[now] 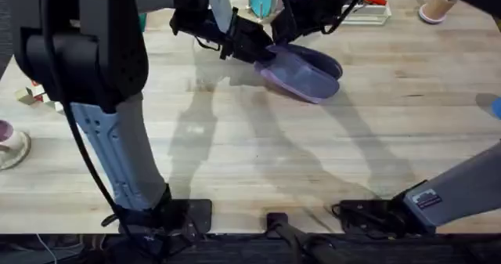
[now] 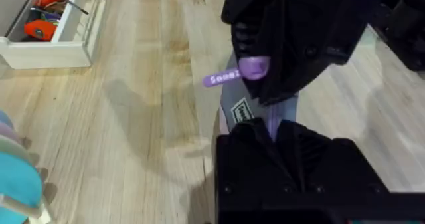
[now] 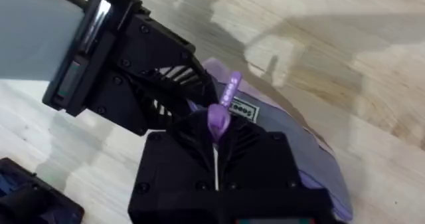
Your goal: Unzip the bag, pick up the pens from the table one at a time and place them inside, then zip the bag closed.
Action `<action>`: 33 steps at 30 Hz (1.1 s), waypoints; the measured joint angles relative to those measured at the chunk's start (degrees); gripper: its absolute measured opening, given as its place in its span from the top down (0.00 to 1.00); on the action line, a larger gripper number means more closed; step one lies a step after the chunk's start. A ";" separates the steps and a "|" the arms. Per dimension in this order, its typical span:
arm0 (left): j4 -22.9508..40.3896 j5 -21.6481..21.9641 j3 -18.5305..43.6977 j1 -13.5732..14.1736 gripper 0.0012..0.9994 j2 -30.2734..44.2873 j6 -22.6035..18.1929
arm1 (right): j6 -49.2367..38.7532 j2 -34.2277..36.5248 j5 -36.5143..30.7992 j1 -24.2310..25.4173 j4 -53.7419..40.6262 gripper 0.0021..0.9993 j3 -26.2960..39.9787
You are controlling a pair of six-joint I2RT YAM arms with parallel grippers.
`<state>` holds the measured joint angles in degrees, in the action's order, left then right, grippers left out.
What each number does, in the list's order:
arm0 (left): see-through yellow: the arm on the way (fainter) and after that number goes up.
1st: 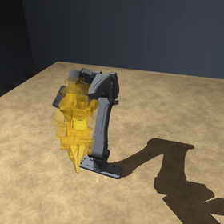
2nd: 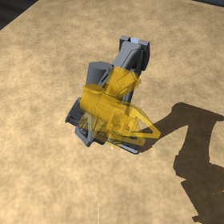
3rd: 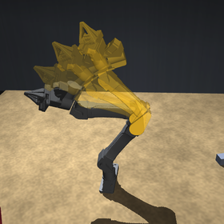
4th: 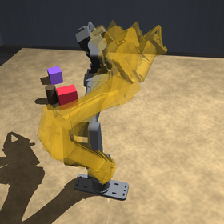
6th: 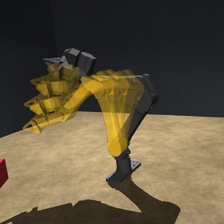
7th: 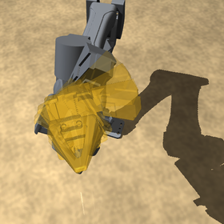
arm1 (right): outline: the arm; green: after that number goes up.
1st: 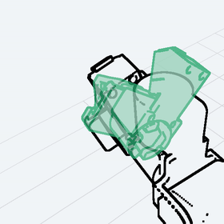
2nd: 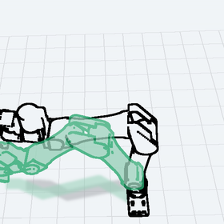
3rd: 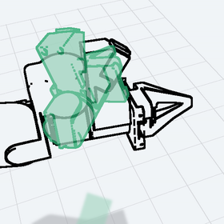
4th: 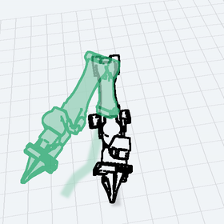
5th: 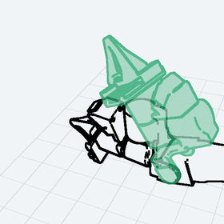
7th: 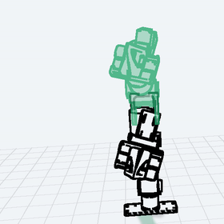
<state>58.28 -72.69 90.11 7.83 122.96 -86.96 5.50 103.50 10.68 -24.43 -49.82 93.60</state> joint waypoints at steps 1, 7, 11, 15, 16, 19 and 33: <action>0.02 -0.03 0.02 0.12 0.96 0.00 0.00 | -0.03 -0.03 0.13 0.19 -0.56 0.97 0.02; 0.02 0.07 0.00 1.05 0.96 0.00 0.00 | -0.42 -0.04 -0.63 0.93 -3.36 0.97 0.52; 0.02 0.28 0.00 1.07 0.96 -0.01 0.00 | -0.91 -0.04 -1.43 0.99 -3.84 0.97 0.60; 0.06 0.31 0.00 1.07 0.96 0.00 0.00 | -1.29 -0.17 -2.06 0.99 -4.23 0.97 0.72; 0.09 0.31 0.00 1.07 0.96 -0.02 0.00 | -1.34 -0.37 -2.18 0.99 -4.29 0.97 0.72; 0.22 -0.56 0.02 1.09 0.96 -0.02 0.00 | -1.64 -1.22 -3.07 0.99 -5.00 0.97 0.72; 0.13 -1.25 0.07 1.31 0.96 -0.02 0.00 | -2.58 -2.40 -8.03 2.65 -8.66 0.97 0.72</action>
<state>58.41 -73.93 90.17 9.15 122.93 -86.96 2.92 101.10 2.64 -21.78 -58.48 94.32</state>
